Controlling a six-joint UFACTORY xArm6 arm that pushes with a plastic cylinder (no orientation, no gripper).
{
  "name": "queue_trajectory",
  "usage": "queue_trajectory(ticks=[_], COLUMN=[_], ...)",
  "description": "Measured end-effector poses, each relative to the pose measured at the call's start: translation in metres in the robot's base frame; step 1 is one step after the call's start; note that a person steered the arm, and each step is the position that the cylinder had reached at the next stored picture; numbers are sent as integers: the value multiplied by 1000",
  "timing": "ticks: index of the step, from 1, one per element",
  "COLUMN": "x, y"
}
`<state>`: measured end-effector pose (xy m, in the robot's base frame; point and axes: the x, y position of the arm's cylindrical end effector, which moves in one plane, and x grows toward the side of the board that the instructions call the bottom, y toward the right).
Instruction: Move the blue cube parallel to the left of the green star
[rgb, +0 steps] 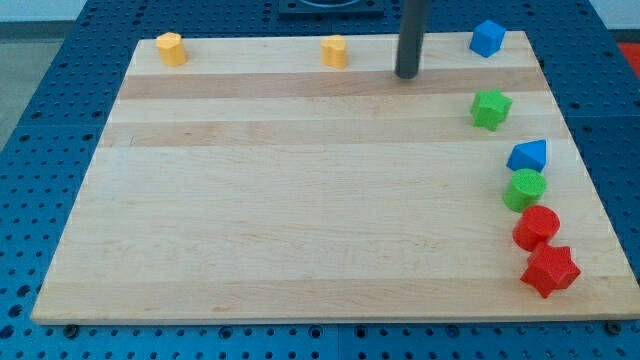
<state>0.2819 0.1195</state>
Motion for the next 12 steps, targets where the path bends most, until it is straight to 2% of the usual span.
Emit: queue_trajectory(ticks=[3, 5, 6, 8, 11, 12], x=[-9, -66, -90, -88, -53, -23], y=[133, 189, 183, 108, 95, 81])
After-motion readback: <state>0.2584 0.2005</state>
